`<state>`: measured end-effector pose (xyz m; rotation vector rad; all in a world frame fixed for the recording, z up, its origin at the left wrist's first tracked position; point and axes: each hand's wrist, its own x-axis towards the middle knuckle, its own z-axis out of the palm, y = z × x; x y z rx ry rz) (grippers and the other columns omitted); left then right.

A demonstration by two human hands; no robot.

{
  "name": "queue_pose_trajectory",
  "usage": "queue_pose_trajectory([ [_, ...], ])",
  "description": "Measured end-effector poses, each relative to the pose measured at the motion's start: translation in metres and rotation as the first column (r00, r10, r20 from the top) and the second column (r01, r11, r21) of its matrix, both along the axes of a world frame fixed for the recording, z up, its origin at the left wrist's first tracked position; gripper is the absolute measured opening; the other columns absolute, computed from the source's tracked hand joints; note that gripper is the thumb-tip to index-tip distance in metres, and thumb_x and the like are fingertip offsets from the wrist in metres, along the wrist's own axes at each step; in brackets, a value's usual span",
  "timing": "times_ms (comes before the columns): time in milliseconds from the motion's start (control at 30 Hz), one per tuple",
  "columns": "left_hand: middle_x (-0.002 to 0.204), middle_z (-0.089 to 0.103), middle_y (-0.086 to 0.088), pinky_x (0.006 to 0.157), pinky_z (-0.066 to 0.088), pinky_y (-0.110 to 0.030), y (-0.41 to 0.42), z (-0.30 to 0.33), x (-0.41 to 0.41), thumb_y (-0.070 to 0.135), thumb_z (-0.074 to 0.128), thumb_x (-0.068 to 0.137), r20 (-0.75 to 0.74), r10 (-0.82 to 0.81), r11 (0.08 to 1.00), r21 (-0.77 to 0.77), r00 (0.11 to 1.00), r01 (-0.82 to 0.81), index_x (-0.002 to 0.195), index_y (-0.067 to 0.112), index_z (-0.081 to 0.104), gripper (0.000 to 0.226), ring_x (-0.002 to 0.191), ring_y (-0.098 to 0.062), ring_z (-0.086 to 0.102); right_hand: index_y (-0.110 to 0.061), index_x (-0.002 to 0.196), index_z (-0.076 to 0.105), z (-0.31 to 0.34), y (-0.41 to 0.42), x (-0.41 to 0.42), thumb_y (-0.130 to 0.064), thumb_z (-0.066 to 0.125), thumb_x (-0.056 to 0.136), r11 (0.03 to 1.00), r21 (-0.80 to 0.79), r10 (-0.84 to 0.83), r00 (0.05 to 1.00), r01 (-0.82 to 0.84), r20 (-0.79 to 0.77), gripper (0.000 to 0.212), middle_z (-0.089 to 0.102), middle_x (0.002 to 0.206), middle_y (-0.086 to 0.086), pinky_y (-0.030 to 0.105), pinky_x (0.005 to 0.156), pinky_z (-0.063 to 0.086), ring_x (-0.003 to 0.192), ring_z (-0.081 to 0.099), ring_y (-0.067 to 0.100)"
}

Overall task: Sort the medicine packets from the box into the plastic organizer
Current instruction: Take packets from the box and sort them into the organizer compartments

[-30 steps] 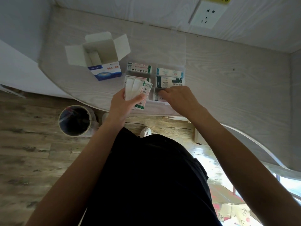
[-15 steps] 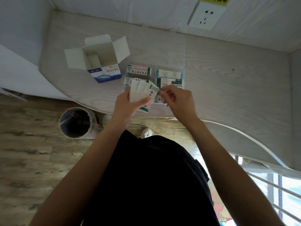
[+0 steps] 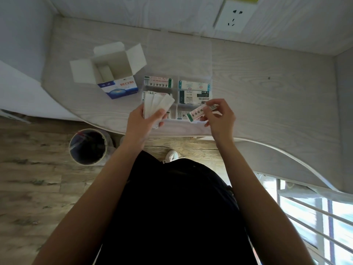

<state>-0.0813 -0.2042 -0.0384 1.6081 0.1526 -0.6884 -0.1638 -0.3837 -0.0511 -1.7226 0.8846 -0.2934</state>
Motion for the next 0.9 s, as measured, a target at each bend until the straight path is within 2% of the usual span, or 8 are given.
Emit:
queue_pose_trajectory([
  [167,0.085,0.067,-0.004,0.055,0.047,-0.016,0.000,-0.002,-0.001,0.017,0.065,0.085,0.026,-0.024,1.000,0.017,0.999,0.023,0.113,0.004,0.058,0.032,0.067,-0.006,0.063,-0.019,0.084,0.063,-0.015,0.007,0.000,-0.024,0.069,0.082,0.936,-0.342,0.035,0.988,-0.084,-0.148,0.008,0.068,0.081,-0.009,0.036,0.057,0.055,0.061,0.065,0.011],
  [267,0.083,0.069,-0.001,0.059,0.051,-0.021,-0.003,-0.003,-0.003,0.016,0.066,0.085,0.011,-0.017,1.000,0.017,1.000,0.017,0.108,0.011,0.060,0.024,0.071,-0.008,0.065,-0.022,0.080,0.065,-0.014,0.013,0.003,-0.034,0.069,0.081,0.883,-0.434,0.057,0.959,-0.179,-0.278,0.012,0.067,0.077,-0.013,0.028,0.066,0.052,0.067,0.063,0.008],
  [367,0.087,0.070,-0.001,0.063,0.053,-0.023,-0.005,-0.004,-0.005,0.016,0.066,0.085,-0.008,-0.027,1.000,0.003,1.000,0.027,0.105,0.015,0.060,0.022,0.078,-0.009,0.067,-0.023,0.079,0.070,-0.012,0.015,0.004,-0.044,0.063,0.083,0.790,-0.524,0.110,0.915,-0.317,-0.388,0.023,0.064,0.082,-0.009,0.024,0.063,0.039,0.068,0.060,0.011],
  [533,0.087,0.069,0.002,0.062,0.054,-0.020,-0.007,-0.001,-0.007,0.015,0.067,0.084,-0.022,-0.013,1.000,-0.014,1.000,0.012,0.101,0.020,0.058,0.019,0.077,-0.007,0.068,-0.016,0.086,0.075,-0.015,0.013,0.004,-0.051,0.048,0.091,0.766,-0.529,0.142,0.898,-0.366,-0.417,0.044,0.050,0.094,-0.001,0.026,0.065,0.038,0.070,0.054,0.015],
  [667,0.087,0.069,0.002,0.065,0.055,-0.022,-0.006,0.002,-0.006,0.015,0.069,0.082,-0.025,-0.027,0.999,-0.017,0.999,0.027,0.099,0.022,0.059,0.021,0.080,-0.009,0.068,-0.011,0.084,0.073,-0.014,0.017,0.004,-0.035,0.054,0.092,0.751,-0.588,0.200,0.952,-0.301,-0.232,0.032,0.060,0.091,0.000,0.019,0.054,0.041,0.065,0.055,0.008],
  [733,0.086,0.070,0.001,0.064,0.055,-0.021,-0.007,0.002,-0.006,0.015,0.071,0.080,-0.016,-0.042,0.999,-0.012,0.999,0.042,0.098,0.022,0.059,0.022,0.079,-0.010,0.068,-0.013,0.089,0.071,-0.005,0.020,0.006,-0.031,0.056,0.092,0.810,-0.512,0.257,0.958,-0.286,-0.129,0.024,0.064,0.088,-0.003,0.010,0.053,0.036,0.061,0.051,0.002],
  [800,0.088,0.070,-0.002,0.061,0.053,-0.019,-0.007,0.004,-0.007,0.017,0.073,0.079,-0.009,-0.080,0.997,-0.022,0.997,0.080,0.102,0.017,0.060,0.026,0.076,-0.009,0.069,-0.017,0.095,0.067,0.007,0.025,0.011,-0.031,0.059,0.091,0.921,-0.226,0.311,0.948,-0.317,-0.064,0.016,0.065,0.085,-0.009,0.012,0.053,0.042,0.057,0.053,0.001],
  [900,0.095,0.070,-0.004,0.067,0.055,-0.021,-0.010,0.008,-0.009,0.021,0.071,0.080,-0.019,-0.205,0.979,-0.023,0.979,0.204,0.108,0.016,0.060,0.031,0.082,-0.012,0.069,-0.014,0.099,0.063,0.017,0.033,0.016,-0.019,0.066,0.086,0.951,0.087,0.299,0.954,-0.296,-0.031,0.014,0.063,0.080,-0.006,0.017,0.045,0.045,0.049,0.054,0.003],
])
